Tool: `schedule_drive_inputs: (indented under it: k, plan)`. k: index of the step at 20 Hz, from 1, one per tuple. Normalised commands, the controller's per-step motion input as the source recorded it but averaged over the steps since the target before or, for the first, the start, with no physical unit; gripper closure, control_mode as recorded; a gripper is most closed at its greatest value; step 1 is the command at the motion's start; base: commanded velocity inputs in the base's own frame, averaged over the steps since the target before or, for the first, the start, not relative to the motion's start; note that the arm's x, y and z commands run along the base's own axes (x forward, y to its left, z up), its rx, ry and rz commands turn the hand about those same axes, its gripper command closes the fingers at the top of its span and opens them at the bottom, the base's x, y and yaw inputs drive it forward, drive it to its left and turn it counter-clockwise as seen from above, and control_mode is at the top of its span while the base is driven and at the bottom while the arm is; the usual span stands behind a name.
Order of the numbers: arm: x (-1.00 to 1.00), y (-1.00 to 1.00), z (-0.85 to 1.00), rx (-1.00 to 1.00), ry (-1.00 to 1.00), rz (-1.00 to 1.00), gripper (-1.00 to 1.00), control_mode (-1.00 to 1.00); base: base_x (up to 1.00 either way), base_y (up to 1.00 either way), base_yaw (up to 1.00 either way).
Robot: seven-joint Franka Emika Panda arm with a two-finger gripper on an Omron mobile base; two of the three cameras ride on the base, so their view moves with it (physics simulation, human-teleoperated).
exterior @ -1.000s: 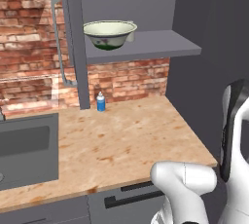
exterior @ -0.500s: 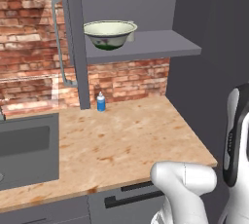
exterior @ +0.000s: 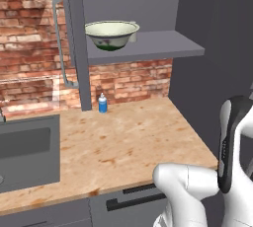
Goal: Pick the mug and place it in the sink. Pick the bowl and place it in the open cabinet and then close the cabinet.
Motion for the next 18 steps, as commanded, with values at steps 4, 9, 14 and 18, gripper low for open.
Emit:
schedule_drive_inputs:
  k: [4, 9, 14, 18]
  plan:
    - [0.72, 0.00, -0.01, 0.00, 0.00, 0.00, -1.00, -1.00, 0.00, 0.00, 0.00]
    - [0.96, 0.00, 0.00, 0.00, 0.01, 0.00, -1.00, -1.00, 0.00, 0.00, 0.00]
    - [0.65, 0.24, -0.08, 0.00, 0.03, 0.02, -1.00, -1.00, 0.00, 0.00, 0.00]
    - [0.46, 0.71, -0.31, 0.00, 0.00, 0.04, -1.00, -1.00, 0.00, 0.00, 0.00]
